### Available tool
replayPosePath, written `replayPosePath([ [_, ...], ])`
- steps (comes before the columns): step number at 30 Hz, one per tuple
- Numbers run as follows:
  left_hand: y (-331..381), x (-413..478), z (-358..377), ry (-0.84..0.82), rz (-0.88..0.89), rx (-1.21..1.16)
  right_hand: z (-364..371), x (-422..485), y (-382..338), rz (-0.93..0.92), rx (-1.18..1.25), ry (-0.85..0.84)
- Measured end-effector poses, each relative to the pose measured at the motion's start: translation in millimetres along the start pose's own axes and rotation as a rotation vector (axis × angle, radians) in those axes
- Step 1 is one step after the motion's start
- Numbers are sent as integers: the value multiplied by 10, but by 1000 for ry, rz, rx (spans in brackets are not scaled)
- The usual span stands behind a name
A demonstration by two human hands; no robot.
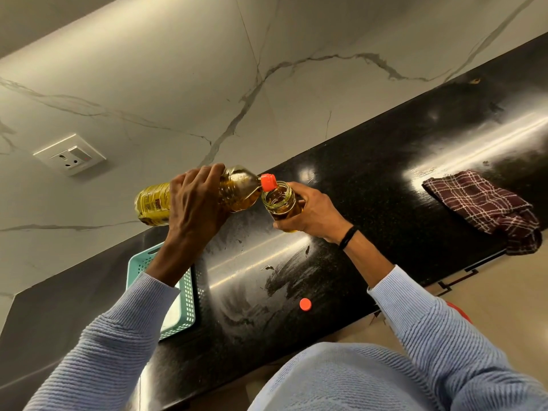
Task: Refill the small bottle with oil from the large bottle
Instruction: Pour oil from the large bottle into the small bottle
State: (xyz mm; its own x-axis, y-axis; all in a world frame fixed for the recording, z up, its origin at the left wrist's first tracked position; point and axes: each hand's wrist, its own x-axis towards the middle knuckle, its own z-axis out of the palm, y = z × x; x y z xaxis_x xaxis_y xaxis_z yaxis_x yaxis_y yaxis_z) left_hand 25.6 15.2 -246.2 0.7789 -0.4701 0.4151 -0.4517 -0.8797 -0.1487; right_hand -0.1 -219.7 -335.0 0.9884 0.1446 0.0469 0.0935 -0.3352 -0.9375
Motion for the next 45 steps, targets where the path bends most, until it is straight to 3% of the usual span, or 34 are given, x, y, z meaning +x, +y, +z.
replayPosePath([
  [45,40,-23,-10,-23,0,1,-28,-51,-23,22,4,-13],
])
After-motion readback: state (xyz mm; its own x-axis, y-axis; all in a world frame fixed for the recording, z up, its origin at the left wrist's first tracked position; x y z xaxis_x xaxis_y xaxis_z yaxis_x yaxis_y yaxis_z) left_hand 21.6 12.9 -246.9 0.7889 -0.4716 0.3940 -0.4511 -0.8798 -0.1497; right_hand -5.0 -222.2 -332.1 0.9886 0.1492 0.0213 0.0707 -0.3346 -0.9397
